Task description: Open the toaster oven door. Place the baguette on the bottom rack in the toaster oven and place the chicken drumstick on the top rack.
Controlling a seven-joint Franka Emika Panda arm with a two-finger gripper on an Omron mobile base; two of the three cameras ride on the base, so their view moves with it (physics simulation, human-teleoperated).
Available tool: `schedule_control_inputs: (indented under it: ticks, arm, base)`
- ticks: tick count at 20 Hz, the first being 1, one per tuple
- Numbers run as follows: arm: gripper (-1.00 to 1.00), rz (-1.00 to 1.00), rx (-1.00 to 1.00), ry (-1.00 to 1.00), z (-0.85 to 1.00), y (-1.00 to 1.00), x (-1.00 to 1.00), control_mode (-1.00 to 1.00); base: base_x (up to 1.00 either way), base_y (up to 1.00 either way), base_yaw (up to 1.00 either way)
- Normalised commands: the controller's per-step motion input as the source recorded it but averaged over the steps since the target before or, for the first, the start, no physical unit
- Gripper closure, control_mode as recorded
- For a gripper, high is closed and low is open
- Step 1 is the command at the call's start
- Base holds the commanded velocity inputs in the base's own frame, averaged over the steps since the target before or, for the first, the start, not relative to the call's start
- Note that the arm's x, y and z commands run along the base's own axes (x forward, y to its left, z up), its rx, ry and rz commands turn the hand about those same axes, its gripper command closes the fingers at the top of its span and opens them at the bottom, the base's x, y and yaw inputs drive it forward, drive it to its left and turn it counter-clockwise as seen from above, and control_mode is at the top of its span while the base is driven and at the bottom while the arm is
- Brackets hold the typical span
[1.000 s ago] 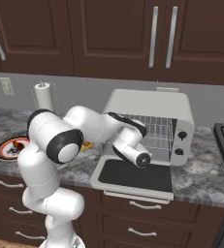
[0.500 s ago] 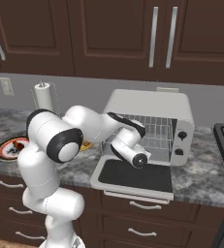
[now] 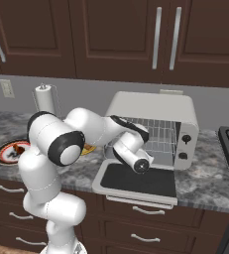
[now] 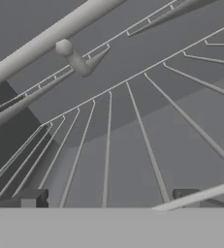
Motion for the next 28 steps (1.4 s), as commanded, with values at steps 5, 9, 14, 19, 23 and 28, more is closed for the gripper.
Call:
schedule_control_inputs:
  ticks: [5,9,14,19,23,28]
  arm:
    - [-1.0,0.0,-0.09,0.17,0.02,0.07,0.41,-1.0]
    - [1.0,0.0,-0.07,0.22,0.02,0.12,0.42,-1.0]
    - [1.0,0.0,-0.01,0.09,0.0,0.1,0.39,-1.0]
    - [1.0,0.0,0.0,0.02,-0.08,0.12,0.27,-1.0]
    - [1.0,0.0,-0.03,0.15,-0.15,0.09,0.1,-1.0]
    - [1.0,0.0,-0.08,0.46,-0.14,0.08,0.1,-1.0]
  base:
    - [0.0,0.0,0.0]
    - [0.0,0.0,0.0]
    - [0.0,0.0,0.0]
    - [0.0,0.0,0.0]
    - [0.0,0.0,0.0]
    - [0.0,0.0,0.0]
